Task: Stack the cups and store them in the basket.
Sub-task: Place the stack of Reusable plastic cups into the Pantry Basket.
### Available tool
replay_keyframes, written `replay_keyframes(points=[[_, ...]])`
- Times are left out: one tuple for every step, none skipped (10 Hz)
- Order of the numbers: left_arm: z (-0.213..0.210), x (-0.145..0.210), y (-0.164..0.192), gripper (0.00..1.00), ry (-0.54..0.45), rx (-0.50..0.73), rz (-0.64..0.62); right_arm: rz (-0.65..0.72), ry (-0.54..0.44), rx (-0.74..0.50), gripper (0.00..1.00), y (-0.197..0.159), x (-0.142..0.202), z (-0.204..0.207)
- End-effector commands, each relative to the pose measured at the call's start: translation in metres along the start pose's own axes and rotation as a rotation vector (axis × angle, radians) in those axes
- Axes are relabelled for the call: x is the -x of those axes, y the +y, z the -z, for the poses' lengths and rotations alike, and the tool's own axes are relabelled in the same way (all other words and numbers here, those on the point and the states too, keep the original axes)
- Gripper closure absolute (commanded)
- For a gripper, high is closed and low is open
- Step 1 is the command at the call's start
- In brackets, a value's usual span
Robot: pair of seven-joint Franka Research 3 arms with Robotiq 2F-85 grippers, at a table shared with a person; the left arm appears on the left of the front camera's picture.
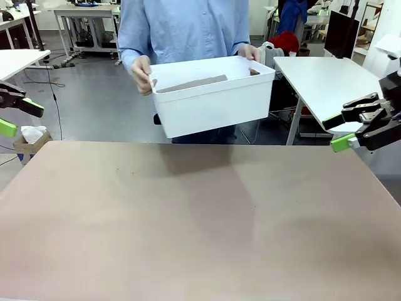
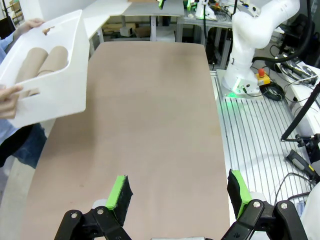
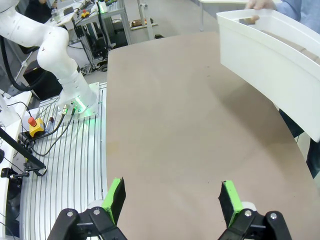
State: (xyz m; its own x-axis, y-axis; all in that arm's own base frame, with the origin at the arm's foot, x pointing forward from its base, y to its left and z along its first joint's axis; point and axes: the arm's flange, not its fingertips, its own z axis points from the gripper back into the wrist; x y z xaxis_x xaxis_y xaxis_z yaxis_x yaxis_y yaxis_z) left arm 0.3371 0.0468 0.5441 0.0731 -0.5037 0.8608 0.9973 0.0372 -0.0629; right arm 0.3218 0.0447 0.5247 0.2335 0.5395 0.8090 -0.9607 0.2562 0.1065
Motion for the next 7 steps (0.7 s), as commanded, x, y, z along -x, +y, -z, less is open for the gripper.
replay_keyframes(points=[[-0.0014,-0.0029,-0.0008,0.0,-0.014,0.001,0.003,-0.02,-0.02,-0.004,0.0,-0.0027,-0.0006,-0.0006],[-0.0014,-0.0029,-0.0008,0.0,-0.014,0.001,0.003,-0.02,-0.02,-0.004,0.0,-0.0027,-0.0006,-0.0006],[-0.0014,-0.0029,-0.0008,0.0,-0.014,0.001,0.003,-0.02,-0.02,-0.004,0.0,-0.0027,-0.0006,-0.0006],[-0.0014,-0.0029,-0.0008,0.0,-0.014,0.001,0.003,-0.02,-0.02,-0.004,0.0,-0.0027,-0.0006,-0.0006],[-0.0014,-0.0029,-0.0008,0.0,-0.014,0.001,0.003,-0.02,-0.02,-0.004,0.0,-0.0027,-0.0006,-0.0006],[-0.0014,-0.0029,-0.0008,0.0,-0.014,0.001,0.003,-0.02,-0.02,-0.004,0.0,-0.0027,-0.0006,-0.0006],[-0.0014,-0.0029,-0.0008,0.0,-0.014,0.001,0.003,-0.02,-0.02,-0.004,0.0,-0.0027,-0.0006,-0.0006]])
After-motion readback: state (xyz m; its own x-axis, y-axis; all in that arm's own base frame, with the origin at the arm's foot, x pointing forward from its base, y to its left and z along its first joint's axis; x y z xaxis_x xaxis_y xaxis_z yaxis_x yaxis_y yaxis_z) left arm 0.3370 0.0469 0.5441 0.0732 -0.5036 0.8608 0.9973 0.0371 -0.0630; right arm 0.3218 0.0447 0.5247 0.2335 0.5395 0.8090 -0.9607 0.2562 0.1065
